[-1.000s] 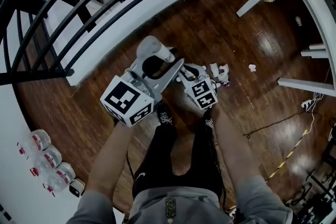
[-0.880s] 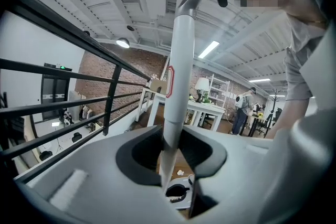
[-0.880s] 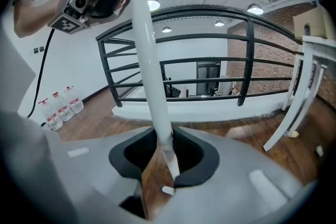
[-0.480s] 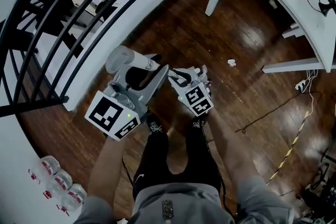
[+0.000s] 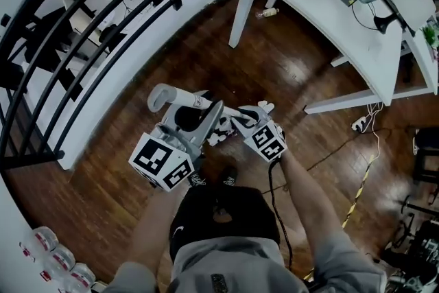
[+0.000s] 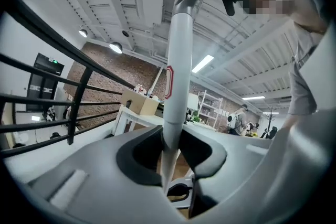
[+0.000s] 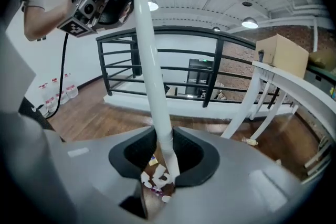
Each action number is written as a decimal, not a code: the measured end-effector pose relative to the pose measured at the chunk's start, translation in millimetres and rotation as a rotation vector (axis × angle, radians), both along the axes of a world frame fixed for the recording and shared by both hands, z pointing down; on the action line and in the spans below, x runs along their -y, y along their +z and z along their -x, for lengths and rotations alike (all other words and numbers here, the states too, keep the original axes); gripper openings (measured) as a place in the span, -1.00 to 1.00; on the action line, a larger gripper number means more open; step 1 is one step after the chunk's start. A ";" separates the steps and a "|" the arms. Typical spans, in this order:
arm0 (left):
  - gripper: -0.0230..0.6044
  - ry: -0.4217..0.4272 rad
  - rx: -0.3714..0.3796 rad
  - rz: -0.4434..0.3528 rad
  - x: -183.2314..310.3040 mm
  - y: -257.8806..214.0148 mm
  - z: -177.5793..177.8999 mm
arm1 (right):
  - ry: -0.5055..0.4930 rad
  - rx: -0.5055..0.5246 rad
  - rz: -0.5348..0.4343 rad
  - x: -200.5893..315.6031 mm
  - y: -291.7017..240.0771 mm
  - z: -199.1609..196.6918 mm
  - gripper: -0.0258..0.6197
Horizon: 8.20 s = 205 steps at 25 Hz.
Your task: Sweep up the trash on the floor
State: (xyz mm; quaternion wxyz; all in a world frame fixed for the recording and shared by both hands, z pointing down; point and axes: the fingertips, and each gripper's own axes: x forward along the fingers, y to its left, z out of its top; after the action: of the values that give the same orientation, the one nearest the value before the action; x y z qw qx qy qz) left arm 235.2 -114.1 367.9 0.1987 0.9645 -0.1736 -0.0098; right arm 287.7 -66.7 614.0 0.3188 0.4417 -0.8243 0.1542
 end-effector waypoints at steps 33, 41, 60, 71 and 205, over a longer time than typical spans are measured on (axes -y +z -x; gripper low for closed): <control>-0.64 -0.936 0.124 0.245 -76.4 179.0 -1.2 | -0.929 0.068 0.223 -53.6 174.9 -28.0 -0.62; -0.64 -1.060 0.170 0.245 -111.3 161.2 71.9 | -1.057 0.100 0.213 -82.7 161.4 58.1 -0.62; -0.64 -0.965 0.176 0.181 -112.4 116.1 161.8 | -0.940 0.134 0.193 -85.5 117.5 160.8 -0.61; -0.63 -0.698 0.250 0.175 -72.7 119.2 152.8 | -0.726 0.207 0.276 -99.2 121.1 186.3 -0.63; -0.91 -0.497 0.225 0.057 292.8 77.7 485.9 | 0.060 0.342 -0.089 232.9 -158.2 328.7 -0.92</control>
State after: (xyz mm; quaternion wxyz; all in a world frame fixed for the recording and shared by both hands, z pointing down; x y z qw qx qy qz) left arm -250.7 -406.9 445.6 0.1967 0.8813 -0.4263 0.0537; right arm -41.0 -299.6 455.7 0.1492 0.4472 -0.8589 0.2000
